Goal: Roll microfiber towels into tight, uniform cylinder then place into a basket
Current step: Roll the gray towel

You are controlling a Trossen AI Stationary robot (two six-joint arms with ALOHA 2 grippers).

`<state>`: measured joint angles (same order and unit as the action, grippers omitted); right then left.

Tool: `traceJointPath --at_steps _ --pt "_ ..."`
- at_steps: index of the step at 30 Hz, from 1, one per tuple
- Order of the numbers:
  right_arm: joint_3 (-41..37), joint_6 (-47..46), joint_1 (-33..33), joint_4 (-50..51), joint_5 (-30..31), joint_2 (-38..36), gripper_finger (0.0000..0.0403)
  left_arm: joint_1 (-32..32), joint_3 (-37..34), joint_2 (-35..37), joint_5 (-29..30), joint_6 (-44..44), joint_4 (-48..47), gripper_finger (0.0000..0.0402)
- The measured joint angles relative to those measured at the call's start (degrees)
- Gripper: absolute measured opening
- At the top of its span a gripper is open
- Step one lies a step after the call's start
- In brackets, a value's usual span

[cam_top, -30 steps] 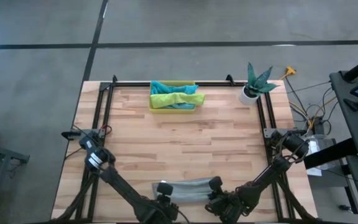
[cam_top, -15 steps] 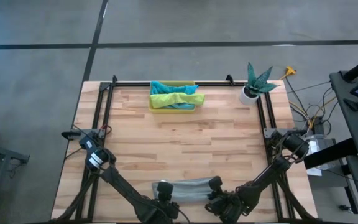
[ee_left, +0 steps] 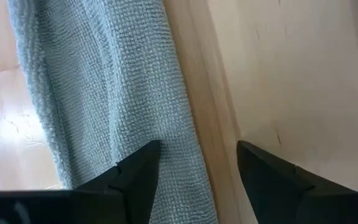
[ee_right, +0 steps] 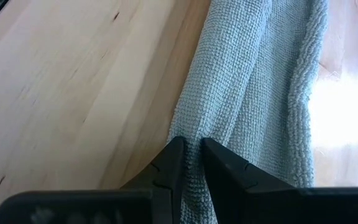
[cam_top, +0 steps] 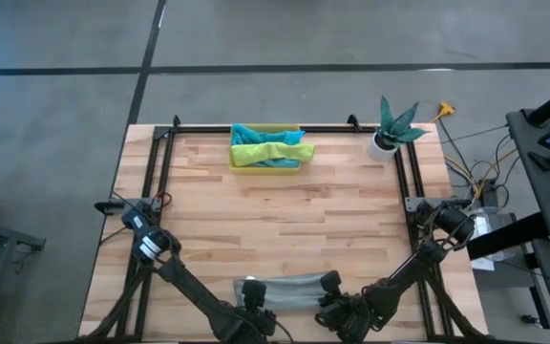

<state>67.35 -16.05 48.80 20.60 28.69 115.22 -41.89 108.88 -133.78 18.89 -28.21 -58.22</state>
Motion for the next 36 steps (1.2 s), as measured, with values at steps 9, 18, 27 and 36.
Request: traceJointPath --at_steps 9,18,27,36 --pt "0.7 2.0 0.1 0.1 0.3 -0.1 0.0059 0.2 0.0 1.1 -0.4 0.0 0.1 0.0125" --pt "1.6 5.2 1.4 0.0 3.9 -2.4 0.0059 0.9 -0.6 1.4 -1.3 0.4 -1.3 0.0008" --pt "1.6 6.0 3.2 -1.6 2.9 -2.5 0.0060 1.4 -0.6 1.5 -3.2 0.1 -1.2 0.0002" --pt "1.0 5.7 3.8 -1.4 1.1 -2.3 0.0066 1.4 -0.6 1.6 -3.6 0.0 -1.0 0.0002"
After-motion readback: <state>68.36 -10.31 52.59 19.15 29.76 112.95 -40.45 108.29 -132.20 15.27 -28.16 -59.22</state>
